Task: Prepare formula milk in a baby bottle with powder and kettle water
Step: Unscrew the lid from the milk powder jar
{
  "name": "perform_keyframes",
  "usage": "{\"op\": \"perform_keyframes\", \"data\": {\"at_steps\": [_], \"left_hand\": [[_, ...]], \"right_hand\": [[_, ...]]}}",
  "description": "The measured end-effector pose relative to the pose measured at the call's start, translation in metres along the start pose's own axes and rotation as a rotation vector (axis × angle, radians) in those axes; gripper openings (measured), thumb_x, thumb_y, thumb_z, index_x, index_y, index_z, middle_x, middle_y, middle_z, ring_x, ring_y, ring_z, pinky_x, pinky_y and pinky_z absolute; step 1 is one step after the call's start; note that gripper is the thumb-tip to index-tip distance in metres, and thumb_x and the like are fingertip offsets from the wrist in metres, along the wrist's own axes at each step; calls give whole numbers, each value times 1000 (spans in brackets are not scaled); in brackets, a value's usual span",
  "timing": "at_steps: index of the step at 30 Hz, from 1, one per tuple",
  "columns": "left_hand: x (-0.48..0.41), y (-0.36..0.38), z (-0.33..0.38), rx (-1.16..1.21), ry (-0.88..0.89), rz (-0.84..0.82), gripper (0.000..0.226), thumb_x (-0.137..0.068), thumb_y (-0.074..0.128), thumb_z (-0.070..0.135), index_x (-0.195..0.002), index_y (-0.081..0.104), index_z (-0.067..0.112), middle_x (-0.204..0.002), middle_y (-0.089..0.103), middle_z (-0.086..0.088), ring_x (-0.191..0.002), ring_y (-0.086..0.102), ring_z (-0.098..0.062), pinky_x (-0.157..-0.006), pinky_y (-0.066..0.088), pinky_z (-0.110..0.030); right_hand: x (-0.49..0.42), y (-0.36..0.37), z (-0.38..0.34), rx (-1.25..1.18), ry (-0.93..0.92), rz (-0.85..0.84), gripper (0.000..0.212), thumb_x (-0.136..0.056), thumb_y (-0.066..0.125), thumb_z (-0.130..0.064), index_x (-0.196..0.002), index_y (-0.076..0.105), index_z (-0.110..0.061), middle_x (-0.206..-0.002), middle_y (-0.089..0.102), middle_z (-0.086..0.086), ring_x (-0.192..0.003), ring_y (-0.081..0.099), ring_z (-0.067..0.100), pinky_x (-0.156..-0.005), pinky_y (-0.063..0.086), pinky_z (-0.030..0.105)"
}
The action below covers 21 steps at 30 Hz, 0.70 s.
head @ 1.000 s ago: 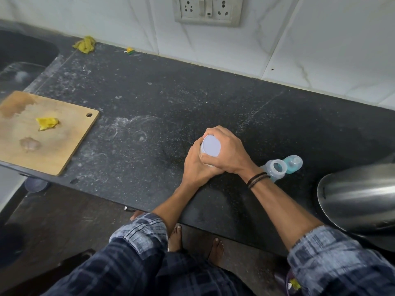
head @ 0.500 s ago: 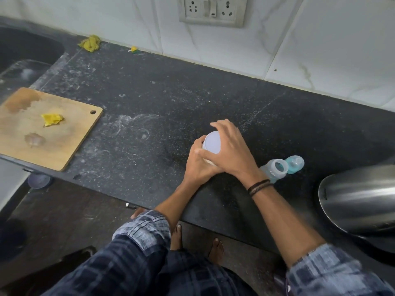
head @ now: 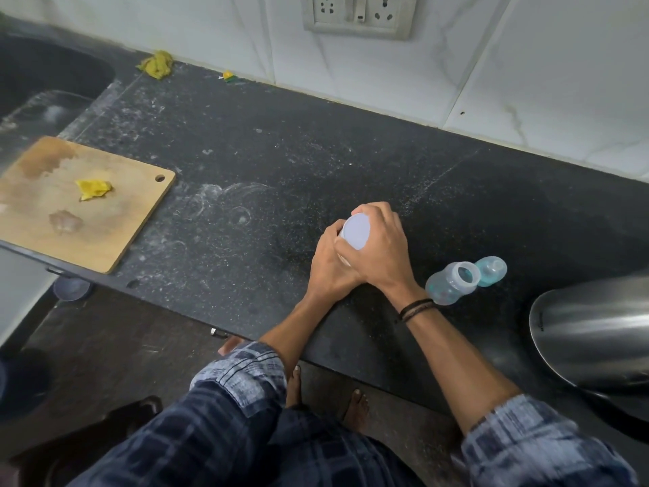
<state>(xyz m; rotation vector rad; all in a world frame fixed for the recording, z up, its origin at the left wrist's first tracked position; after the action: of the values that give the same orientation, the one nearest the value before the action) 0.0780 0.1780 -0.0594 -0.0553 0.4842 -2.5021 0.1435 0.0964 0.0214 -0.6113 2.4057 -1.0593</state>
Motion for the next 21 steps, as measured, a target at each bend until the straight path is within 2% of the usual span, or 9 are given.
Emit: {"op": "perform_keyframes", "data": {"at_steps": [2, 6, 9, 11, 12, 15, 18, 20, 21], "left_hand": [[1, -2, 1, -1, 6, 3, 98, -60, 82, 67, -141, 46, 25, -129, 51, 26, -119, 52, 7, -92, 39, -5], [1, -2, 2, 31, 7, 18, 102, -57, 85, 65, -142, 47, 23, -133, 56, 14, -121, 57, -6, -96, 50, -24], [1, -4, 6, 44, -2, 22, 96, -53, 89, 59, -137, 45, 43, -128, 57, 24, -119, 57, 1, -88, 47, -12], [0, -10, 17, 37, 45, 39, 89, -52, 89, 49, -126, 42, 64, -123, 57, 36, -114, 57, 9, -82, 47, -5], [0, -12, 22, 39, 75, 38, 87, -52, 88, 44, -122, 42, 68, -121, 56, 41, -111, 57, 14, -79, 46, -2], [1, -12, 29, 68, 99, 19, 82, -52, 85, 39, -118, 46, 68, -116, 56, 44, -104, 57, 18, -74, 44, 1], [-1, -8, 23, 58, 86, -2, 83, -51, 86, 40, -118, 44, 67, -117, 55, 42, -105, 57, 16, -75, 46, -2], [-2, -4, 14, 53, 67, -14, 87, -53, 90, 41, -125, 46, 59, -123, 57, 30, -111, 59, 6, -84, 52, -12], [-2, -2, 9, 58, 51, -19, 89, -55, 92, 43, -132, 48, 48, -129, 56, 21, -117, 58, 0, -91, 53, -19]], "right_hand": [[-2, 1, 1, 2, -21, -36, 52, -75, 82, -32, -120, 63, -13, -121, 58, 2, -107, 53, 20, -90, 39, 27], [-6, 3, -2, -14, -82, -136, 52, -76, 83, -28, -121, 63, -13, -123, 58, 0, -107, 50, 16, -89, 37, 24], [-10, 3, -5, -23, -134, -217, 51, -74, 84, -26, -119, 63, -13, -123, 57, -1, -109, 51, 18, -90, 37, 24], [-11, 2, -11, -36, -197, -270, 50, -74, 80, -28, -118, 63, -11, -122, 57, 1, -109, 49, 17, -99, 39, 31], [-12, 2, -14, -46, -235, -303, 51, -73, 77, -31, -118, 63, -10, -122, 56, 2, -110, 46, 14, -105, 38, 34], [-13, 3, -20, -58, -310, -408, 55, -70, 69, -36, -117, 62, -8, -124, 54, 3, -112, 39, 4, -118, 28, 44], [-13, 4, -19, 3, -298, -438, 54, -75, 73, -34, -122, 63, -9, -131, 51, 5, -123, 47, 21, -125, 18, 50], [-11, 0, -18, 113, -256, -326, 60, -81, 74, -43, -131, 62, -12, -138, 48, 7, -127, 49, 29, -122, 26, 51], [-9, -2, -16, 150, -197, -253, 67, -83, 70, -52, -137, 60, -13, -140, 46, 7, -126, 49, 30, -118, 34, 48]]}}
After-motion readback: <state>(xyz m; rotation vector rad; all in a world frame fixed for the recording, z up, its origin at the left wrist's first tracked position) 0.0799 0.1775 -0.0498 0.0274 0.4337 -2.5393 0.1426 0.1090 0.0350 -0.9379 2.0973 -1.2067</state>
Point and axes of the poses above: each hand's wrist, its own x-axis away from the middle knuckle, its own y-axis out of the palm, z = x × y, the point moved 10 cm from there along -x, towards the middle knuckle
